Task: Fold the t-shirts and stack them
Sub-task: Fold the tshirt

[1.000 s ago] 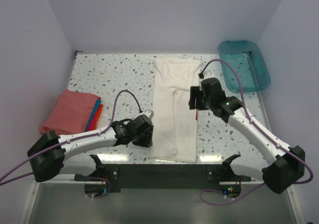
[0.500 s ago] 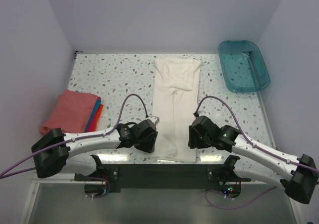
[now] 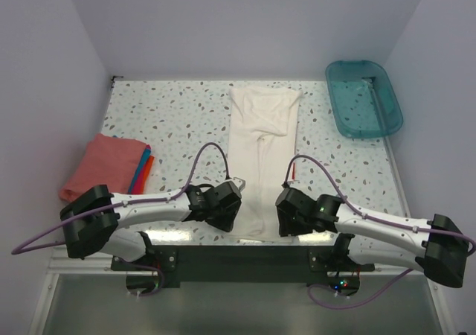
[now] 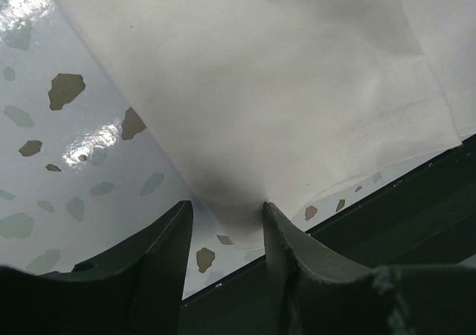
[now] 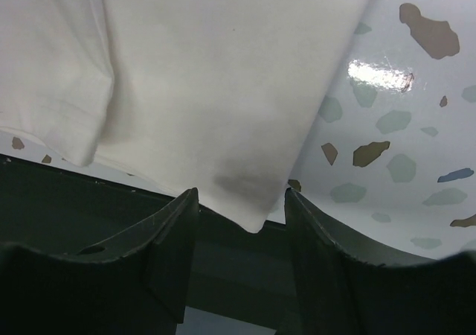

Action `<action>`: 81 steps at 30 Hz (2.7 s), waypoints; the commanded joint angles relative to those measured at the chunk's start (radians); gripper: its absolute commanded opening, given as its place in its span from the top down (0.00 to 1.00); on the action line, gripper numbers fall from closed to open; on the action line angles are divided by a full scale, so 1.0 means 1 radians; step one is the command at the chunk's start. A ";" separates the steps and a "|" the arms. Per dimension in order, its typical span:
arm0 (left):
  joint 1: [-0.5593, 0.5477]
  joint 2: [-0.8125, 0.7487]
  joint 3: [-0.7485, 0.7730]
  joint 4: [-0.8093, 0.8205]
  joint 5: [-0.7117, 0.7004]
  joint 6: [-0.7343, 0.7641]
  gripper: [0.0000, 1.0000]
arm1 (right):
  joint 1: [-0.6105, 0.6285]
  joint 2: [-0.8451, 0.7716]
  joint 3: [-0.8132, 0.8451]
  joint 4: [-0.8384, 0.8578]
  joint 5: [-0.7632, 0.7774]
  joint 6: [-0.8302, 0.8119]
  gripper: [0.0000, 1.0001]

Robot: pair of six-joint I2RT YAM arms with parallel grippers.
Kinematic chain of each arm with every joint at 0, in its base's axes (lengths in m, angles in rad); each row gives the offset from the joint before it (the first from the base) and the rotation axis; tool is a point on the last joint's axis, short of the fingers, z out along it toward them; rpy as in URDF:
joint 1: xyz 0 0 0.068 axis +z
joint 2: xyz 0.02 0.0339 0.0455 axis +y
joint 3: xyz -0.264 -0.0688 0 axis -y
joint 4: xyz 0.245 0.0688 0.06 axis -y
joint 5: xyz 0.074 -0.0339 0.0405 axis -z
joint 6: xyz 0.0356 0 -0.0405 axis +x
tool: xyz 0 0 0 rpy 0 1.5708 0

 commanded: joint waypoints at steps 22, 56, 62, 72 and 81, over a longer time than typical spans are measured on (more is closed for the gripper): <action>-0.015 -0.133 -0.091 -0.016 -0.014 -0.093 1.00 | 0.026 -0.006 -0.112 0.103 -0.084 0.107 0.73; -0.029 0.011 -0.037 0.069 0.009 -0.105 0.69 | 0.027 -0.033 -0.126 0.098 -0.072 0.118 0.89; -0.029 -0.050 -0.068 0.028 -0.026 -0.134 0.96 | 0.029 -0.068 -0.132 0.072 -0.061 0.126 0.91; -0.029 -0.168 -0.191 0.028 -0.022 -0.203 1.00 | 0.027 -0.171 -0.161 0.010 -0.068 0.158 1.00; -0.013 -0.268 -0.127 0.001 -0.090 -0.182 1.00 | 0.029 -0.240 -0.002 0.003 0.044 0.095 1.00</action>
